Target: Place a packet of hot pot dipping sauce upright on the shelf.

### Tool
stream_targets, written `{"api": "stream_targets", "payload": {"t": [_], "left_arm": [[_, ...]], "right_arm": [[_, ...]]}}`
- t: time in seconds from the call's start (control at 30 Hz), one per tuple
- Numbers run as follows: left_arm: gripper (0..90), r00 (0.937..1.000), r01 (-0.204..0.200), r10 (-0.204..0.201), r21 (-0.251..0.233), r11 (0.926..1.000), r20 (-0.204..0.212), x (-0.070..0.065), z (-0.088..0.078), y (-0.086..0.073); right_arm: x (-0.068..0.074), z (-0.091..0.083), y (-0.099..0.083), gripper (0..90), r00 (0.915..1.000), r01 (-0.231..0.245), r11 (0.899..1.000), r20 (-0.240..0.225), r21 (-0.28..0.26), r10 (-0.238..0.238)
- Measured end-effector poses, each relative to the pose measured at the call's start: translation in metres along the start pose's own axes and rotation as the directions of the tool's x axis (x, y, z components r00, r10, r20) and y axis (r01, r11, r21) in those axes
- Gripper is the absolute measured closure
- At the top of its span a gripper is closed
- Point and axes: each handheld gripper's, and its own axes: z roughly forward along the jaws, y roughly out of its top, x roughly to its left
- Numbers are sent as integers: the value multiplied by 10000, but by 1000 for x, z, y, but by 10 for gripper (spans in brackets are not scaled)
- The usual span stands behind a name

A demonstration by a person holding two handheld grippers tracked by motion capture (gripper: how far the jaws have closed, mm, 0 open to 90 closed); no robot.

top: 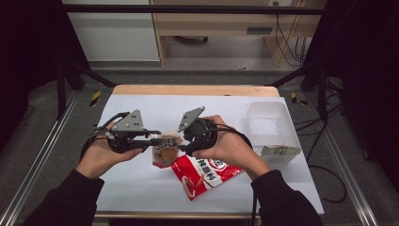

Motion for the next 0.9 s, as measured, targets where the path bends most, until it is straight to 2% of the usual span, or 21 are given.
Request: {"api": "stream_targets", "payload": {"t": [0.17, 0.33, 0.4, 0.43, 0.6, 0.63, 0.67, 0.7, 0.73, 0.77, 0.8, 0.83, 0.9], "left_arm": [[735, 9998, -139, 138, 76, 9999, 139, 0, -2, 1], [735, 9992, -302, 299, 137, 9994, 261, -2, -2, 3], [735, 9989, -335, 330, 139, 9993, 345, -3, -1, 3], [735, 9982, -423, 415, 157, 9990, 435, -4, 0, 4], [735, 9965, -581, 567, 216, 9981, 613, -7, 2, 5], [734, 9956, -663, 646, 226, 9975, 681, -9, 3, 5], [734, 9956, -663, 646, 226, 9975, 681, -9, 3, 5], [734, 9951, -711, 691, 265, 9971, 708, -10, 5, 5], [734, 9951, -711, 691, 265, 9971, 708, -10, 5, 5], [734, 9945, -705, 683, 244, 9972, 792, -10, 5, 6], [734, 9945, -705, 683, 244, 9972, 792, -10, 5, 6], [734, 9944, -736, 714, 257, 9970, 782, -11, 6, 6], [733, 9956, -608, 594, 167, 9980, 719, -10, 7, 5]], "right_arm": [[0, 1, 7, 305, 9986, 510, 9983, -121, 283, -507], [-1, 1, 15, 292, 9977, 593, 9973, -368, 439, -577], [-2, 2, 18, 316, 9968, 642, 9965, -503, 544, -615], [-2, 3, 21, 373, 9958, 706, 9948, -641, 733, -659], [0, 8, 24, 532, 9873, 1187, 9871, -1185, 1079, -1057], [0, 9, 24, 570, 9861, 1196, 9864, -1289, 1131, -1048], [0, 9, 24, 570, 9861, 1196, 9864, -1289, 1131, -1048], [2, 9, 25, 649, 9856, 1147, 9851, -1384, 1285, -967], [2, 9, 25, 649, 9856, 1147, 9851, -1384, 1285, -967], [1, 9, 25, 733, 9846, 1150, 9832, -1477, 1420, -938], [1, 9, 25, 733, 9846, 1150, 9832, -1477, 1420, -938], [1, 9, 26, 798, 9849, 1096, 9829, -1499, 1481, -872], [1, 8, 26, 840, 9853, 977, 9828, -1540, 1570, -733]]}}
